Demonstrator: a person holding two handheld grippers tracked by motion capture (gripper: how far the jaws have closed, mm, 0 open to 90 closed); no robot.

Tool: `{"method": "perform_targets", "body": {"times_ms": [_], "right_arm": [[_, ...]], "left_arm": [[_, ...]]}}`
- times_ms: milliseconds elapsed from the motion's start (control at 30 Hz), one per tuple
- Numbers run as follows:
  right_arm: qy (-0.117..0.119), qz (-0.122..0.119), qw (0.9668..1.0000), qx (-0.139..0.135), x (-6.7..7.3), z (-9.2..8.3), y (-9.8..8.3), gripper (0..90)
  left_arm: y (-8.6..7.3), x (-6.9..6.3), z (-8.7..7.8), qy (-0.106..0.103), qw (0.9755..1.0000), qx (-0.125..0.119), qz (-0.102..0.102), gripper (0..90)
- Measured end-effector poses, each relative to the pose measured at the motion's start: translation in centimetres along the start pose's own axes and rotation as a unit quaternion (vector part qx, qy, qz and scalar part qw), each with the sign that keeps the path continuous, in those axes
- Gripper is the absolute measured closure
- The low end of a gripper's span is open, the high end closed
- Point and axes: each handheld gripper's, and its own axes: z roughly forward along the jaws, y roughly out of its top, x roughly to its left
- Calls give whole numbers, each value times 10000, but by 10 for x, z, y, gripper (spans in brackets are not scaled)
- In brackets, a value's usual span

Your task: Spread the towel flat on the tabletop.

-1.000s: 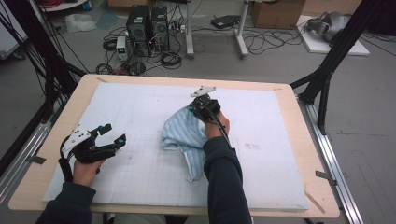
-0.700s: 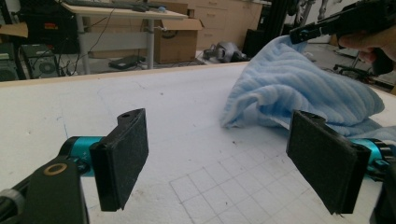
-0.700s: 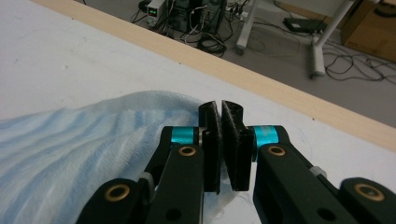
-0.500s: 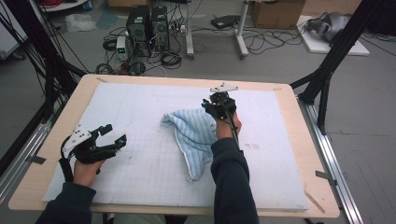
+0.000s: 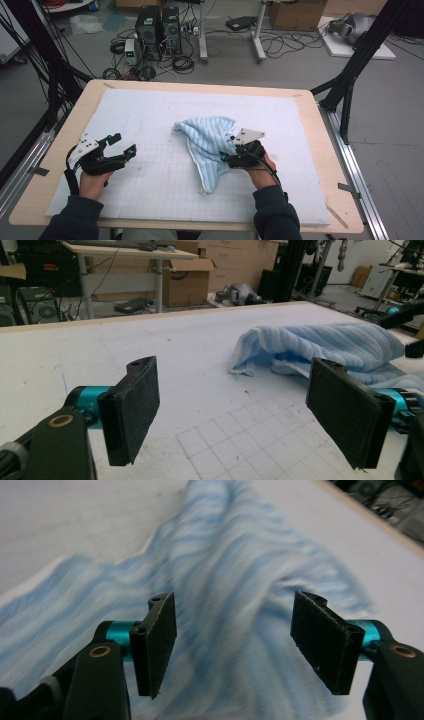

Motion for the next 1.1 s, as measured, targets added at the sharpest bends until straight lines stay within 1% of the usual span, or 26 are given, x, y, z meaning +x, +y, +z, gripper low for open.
{"method": "perform_targets", "body": {"times_ms": [33,67,100,133,167,233,267,300,367,400,500,533,567,633,667,700,733,767,800,867,900,933,967,1000,1033,1100], "right_arm": [[0,0,10000,0,0,0,0,347],[-67,-203,9992,326,6,10,-2,427],[-101,-261,9988,408,8,14,-1,578],[-90,-348,9986,378,9,15,2,735],[-151,-416,9986,300,10,16,5,811],[-135,-256,9996,53,5,18,15,838],[-87,-47,9999,-54,0,21,22,840],[-65,52,9999,-109,-4,23,28,840],[-52,107,9998,-155,-7,25,32,840],[-17,242,9995,-212,-14,33,42,839],[-37,288,9993,-251,-19,41,49,836],[-183,243,9994,-157,-23,50,56,836],[-229,237,9994,-125,-25,54,58,836],[-419,290,9987,36,-30,64,62,837],[-572,328,9977,139,-33,68,64,837],[-572,328,9977,139,-33,68,64,837],[-890,470,9945,286,-37,75,64,835],[-1017,523,9929,332,-38,78,63,823],[-1062,604,9919,343,-39,79,61,787],[-1030,679,9919,296,-39,77,61,712],[-1030,679,9919,296,-39,77,61,712],[-1001,689,9925,138,-38,67,60,630],[-1001,689,9925,138,-38,67,60,630],[-1077,664,9920,-3,-36,52,59,604],[-1105,636,9918,-71,-36,46,58,576],[-1130,703,9908,-227,-35,30,52,533]], "left_arm": [[0,0,0,-10,10000,8,17,217],[0,-1,1,-16,10000,13,20,217],[0,-1,1,-17,10000,15,24,217],[0,-2,2,-23,10000,23,23,217],[0,-2,2,-29,10000,28,28,217],[0,-2,2,-31,10000,25,22,218],[0,-1,2,-32,10000,27,23,218],[-1,-1,2,-25,10000,29,4,218],[-1,-1,2,-18,10000,26,3,218],[0,-1,2,-21,10000,20,-2,218],[0,0,2,-14,10000,28,-7,218],[0,0,2,-12,10000,31,-9,218],[-1,0,2,-11,10000,26,-11,218],[-1,-1,2,-32,10000,27,-14,219],[-1,-1,2,-35,10000,33,-9,219],[-1,-1,2,-35,10000,33,-9,219],[-1,-1,2,-44,10000,35,-9,219],[-1,-1,2,-44,10000,35,-9,219],[-1,-1,3,-53,10000,37,-6,219],[-1,-1,3,-90,9999,62,8,221],[-1,-1,3,-90,9999,62,8,232],[-1,-1,3,-113,9999,70,25,258],[-1,-1,3,-111,9999,85,57,258],[0,-3,3,-143,9998,94,61,277],[0,-3,3,-143,9998,94,61,281],[0,-6,5,-233,9997,102,60,281]]}}
